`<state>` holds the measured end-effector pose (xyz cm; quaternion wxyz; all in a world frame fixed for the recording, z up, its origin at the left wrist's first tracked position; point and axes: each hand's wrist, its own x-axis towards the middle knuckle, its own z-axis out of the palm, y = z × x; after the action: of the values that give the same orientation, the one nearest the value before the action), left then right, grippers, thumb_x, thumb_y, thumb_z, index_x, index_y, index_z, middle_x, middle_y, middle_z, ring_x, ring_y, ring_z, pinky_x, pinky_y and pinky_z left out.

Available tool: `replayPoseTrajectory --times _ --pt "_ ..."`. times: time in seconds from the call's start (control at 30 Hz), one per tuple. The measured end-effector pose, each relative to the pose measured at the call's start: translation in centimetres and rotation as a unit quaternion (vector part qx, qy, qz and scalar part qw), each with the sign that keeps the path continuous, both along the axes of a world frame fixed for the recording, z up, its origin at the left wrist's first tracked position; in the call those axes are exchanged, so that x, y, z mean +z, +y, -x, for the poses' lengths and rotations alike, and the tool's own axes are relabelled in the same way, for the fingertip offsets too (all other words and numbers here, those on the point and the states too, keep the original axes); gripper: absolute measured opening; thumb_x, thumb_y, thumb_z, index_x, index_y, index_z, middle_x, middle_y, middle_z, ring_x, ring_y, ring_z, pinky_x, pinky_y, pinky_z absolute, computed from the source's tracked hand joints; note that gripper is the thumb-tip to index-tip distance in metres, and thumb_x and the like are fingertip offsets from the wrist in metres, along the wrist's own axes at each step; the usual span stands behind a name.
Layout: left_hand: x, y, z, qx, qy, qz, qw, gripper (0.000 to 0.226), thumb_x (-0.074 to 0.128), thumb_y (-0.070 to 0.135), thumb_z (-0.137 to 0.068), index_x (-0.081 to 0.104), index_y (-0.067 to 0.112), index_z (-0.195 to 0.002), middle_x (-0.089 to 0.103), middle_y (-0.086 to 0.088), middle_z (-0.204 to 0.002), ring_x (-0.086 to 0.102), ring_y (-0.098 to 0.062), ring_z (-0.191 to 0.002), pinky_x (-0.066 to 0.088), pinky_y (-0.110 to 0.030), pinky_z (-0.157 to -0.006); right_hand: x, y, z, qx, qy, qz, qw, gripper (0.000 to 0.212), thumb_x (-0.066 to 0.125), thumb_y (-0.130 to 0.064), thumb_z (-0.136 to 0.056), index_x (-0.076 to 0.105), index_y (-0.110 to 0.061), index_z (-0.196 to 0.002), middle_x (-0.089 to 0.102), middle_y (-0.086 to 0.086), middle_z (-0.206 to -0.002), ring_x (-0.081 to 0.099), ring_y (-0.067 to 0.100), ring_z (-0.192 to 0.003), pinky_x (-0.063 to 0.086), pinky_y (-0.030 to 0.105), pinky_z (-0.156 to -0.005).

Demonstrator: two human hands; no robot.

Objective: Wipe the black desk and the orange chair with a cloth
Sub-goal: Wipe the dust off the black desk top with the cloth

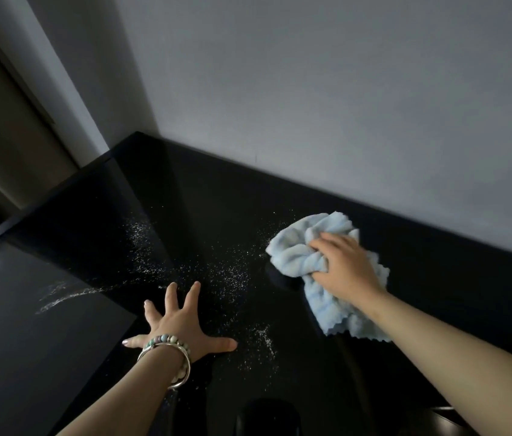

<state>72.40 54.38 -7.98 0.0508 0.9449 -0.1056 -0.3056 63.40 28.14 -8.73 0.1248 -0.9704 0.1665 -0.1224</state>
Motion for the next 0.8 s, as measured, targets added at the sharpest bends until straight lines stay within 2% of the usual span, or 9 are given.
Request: replayPoseTrajectory --times 0.07,0.17,0.23,0.33,0.43,0.5,0.57,0.7,0.8 --pt "-0.2 0.1 -0.1 -0.001 -0.004 0.004 1.000 0.128 0.072 0.075 -0.047 -0.009 0.047 -0.143 -0.017 0.008 -0.154 -0.014 -0.040 -0.140 0.017 -0.071 -0.104 -0.6 -3.3 1.5 -0.085 -0.040 0.089 0.992 0.038 0.065 -0.025 -0.067 0.066 -0.014 -0.104 0.061 0.012 -0.117 0.058 0.039 -0.099 0.047 0.045 -0.083" --pt "-0.7 0.1 -0.3 0.002 -0.003 0.004 1.000 0.129 0.072 0.076 -0.044 -0.008 0.048 -0.142 -0.016 0.008 -0.154 -0.015 -0.041 -0.140 0.017 -0.070 -0.105 -0.4 -6.9 3.9 -0.348 0.109 -0.005 0.931 0.054 0.058 -0.044 -0.084 0.045 -0.023 -0.133 0.031 0.010 -0.147 0.037 0.039 -0.125 0.036 0.052 -0.096" --pt "-1.1 0.1 -0.4 0.003 -0.007 0.009 1.000 0.131 0.072 0.076 -0.042 -0.007 0.048 -0.142 -0.016 0.008 -0.154 -0.015 -0.041 -0.139 0.019 -0.067 -0.106 -0.5 -6.5 4.2 -0.433 0.147 -0.036 0.889 0.058 0.042 -0.053 -0.089 0.032 -0.029 -0.140 0.023 0.010 -0.150 0.029 0.036 -0.128 0.033 0.053 -0.098" --pt "-1.5 0.1 -0.6 0.004 -0.010 0.011 1.000 0.132 0.073 0.076 -0.041 -0.007 0.048 -0.143 -0.016 0.006 -0.154 -0.014 -0.042 -0.139 0.020 -0.066 -0.107 -0.8 -2.8 3.3 -0.351 0.143 0.034 0.925 0.054 0.042 -0.053 -0.089 0.034 -0.030 -0.137 0.029 0.007 -0.148 0.033 0.034 -0.125 0.036 0.050 -0.096" --pt "-1.6 0.2 -0.7 0.006 -0.007 0.012 1.000 0.132 0.073 0.076 -0.040 -0.007 0.049 -0.142 -0.016 0.007 -0.154 -0.015 -0.042 -0.139 0.020 -0.066 -0.107 -2.2 0.1 4.2 -0.120 0.078 0.093 0.985 0.047 0.051 -0.050 -0.080 0.054 -0.025 -0.119 0.050 0.005 -0.133 0.050 0.035 -0.111 0.044 0.045 -0.084" --pt "-1.7 0.3 -0.8 0.006 -0.006 0.016 1.000 0.132 0.072 0.076 -0.041 -0.007 0.049 -0.142 -0.017 0.008 -0.153 -0.015 -0.041 -0.139 0.020 -0.066 -0.107 -2.8 -0.8 5.6 -0.018 0.020 0.130 0.991 0.048 0.048 -0.050 -0.072 0.058 -0.020 -0.109 0.063 0.008 -0.114 0.062 0.037 -0.094 0.050 0.046 -0.073" --pt "-1.7 0.4 -0.8 -0.001 -0.006 0.012 1.000 0.132 0.071 0.078 -0.040 -0.009 0.049 -0.142 -0.018 0.008 -0.153 -0.015 -0.041 -0.139 0.020 -0.065 -0.107 -2.5 -3.0 6.4 -0.118 0.010 0.122 0.985 0.045 0.049 -0.046 -0.076 0.056 -0.018 -0.111 0.063 0.011 -0.113 0.061 0.038 -0.095 0.049 0.046 -0.071" --pt "-1.8 0.4 -0.9 -0.003 -0.006 0.009 1.000 0.133 0.070 0.079 -0.040 -0.009 0.049 -0.142 -0.018 0.008 -0.154 -0.015 -0.041 -0.139 0.020 -0.066 -0.107 -1.1 -3.0 5.5 -0.396 0.069 0.008 0.916 0.045 0.047 -0.045 -0.088 0.046 -0.023 -0.128 0.041 0.008 -0.141 0.039 0.036 -0.120 0.037 0.050 -0.091" --pt "-2.0 0.4 -0.9 -0.006 -0.008 0.009 1.000 0.134 0.069 0.080 -0.038 -0.010 0.050 -0.142 -0.018 0.009 -0.154 -0.015 -0.041 -0.139 0.020 -0.066 -0.107 -1.8 2.0 4.7 -0.258 0.058 0.060 0.963 0.049 0.046 -0.054 -0.083 0.047 -0.029 -0.125 0.039 0.005 -0.143 0.040 0.036 -0.120 0.037 0.050 -0.090"
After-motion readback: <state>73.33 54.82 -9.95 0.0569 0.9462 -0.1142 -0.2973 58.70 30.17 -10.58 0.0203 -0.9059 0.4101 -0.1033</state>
